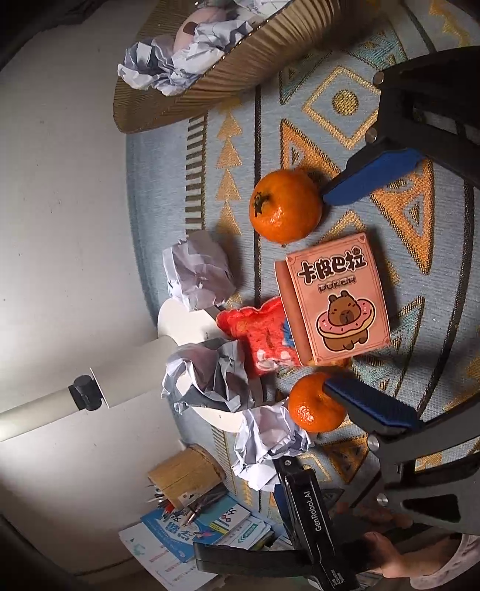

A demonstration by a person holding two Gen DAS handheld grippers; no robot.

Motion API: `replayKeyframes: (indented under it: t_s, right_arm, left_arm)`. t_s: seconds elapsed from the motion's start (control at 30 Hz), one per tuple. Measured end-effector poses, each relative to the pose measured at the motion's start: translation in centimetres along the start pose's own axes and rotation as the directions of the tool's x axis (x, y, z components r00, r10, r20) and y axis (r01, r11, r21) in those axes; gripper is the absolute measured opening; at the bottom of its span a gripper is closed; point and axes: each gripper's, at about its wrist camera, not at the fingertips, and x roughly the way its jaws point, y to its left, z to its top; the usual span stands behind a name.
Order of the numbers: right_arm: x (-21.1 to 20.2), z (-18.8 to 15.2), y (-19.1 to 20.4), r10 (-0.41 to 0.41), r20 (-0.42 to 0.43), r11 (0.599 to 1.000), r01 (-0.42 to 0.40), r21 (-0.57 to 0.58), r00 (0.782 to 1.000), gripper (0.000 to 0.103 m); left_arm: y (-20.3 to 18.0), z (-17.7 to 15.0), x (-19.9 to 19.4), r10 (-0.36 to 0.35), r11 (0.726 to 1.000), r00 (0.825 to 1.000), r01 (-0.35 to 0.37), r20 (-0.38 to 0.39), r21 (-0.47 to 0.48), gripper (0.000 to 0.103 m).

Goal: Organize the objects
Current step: 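Move both tools back over the oranges, pink box and paper balls, then grasp the pink printed box with the right tool while the left grasps a paper ball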

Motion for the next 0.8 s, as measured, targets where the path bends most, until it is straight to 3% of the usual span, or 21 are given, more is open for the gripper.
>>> replayKeyframes:
  t_s: [0.03, 0.07, 0.1, 0.17, 0.33, 0.8]
  right_arm:
    - [-0.1, 0.0, 0.0, 0.004, 0.008, 1.0, -0.004, 0.006, 1.0, 0.06]
    - [-0.1, 0.0, 0.0, 0.013, 0.012, 1.0, -0.013, 0.005, 1.0, 0.06]
    - [-0.2, 0.0, 0.1, 0.015, 0.012, 1.0, -0.015, 0.001, 1.0, 0.059]
    - [-0.5, 0.0, 0.4, 0.01, 0.028, 1.0, -0.009, -0.012, 1.0, 0.059]
    - [-2.3, -0.3, 1.2, 0.03, 0.119, 0.999, -0.024, -0.049, 0.992, 0.059]
    - [-2.8, -0.4, 1.9, 0.081, 0.141, 0.994, -0.07, -0.08, 0.987, 0.059]
  left_arm:
    - [0.3, 0.1, -0.1, -0.018, 1.0, 1.0, 0.018, 0.012, -0.012, 0.097]
    - [0.6, 0.1, -0.5, -0.05, 0.998, 0.998, 0.051, 0.041, -0.028, 0.062]
    - [1.2, 0.1, -0.9, -0.092, 0.994, 0.994, 0.095, 0.065, -0.049, 0.053]
    - [2.0, 0.1, -0.7, -0.125, 0.987, 0.99, 0.131, 0.072, -0.089, 0.053]
    - [2.3, 0.0, -1.4, -0.09, 0.988, 0.99, 0.103, 0.109, -0.12, 0.053]
    - [2.5, -0.1, -1.0, -0.056, 0.987, 0.989, 0.075, 0.138, -0.143, 0.054]
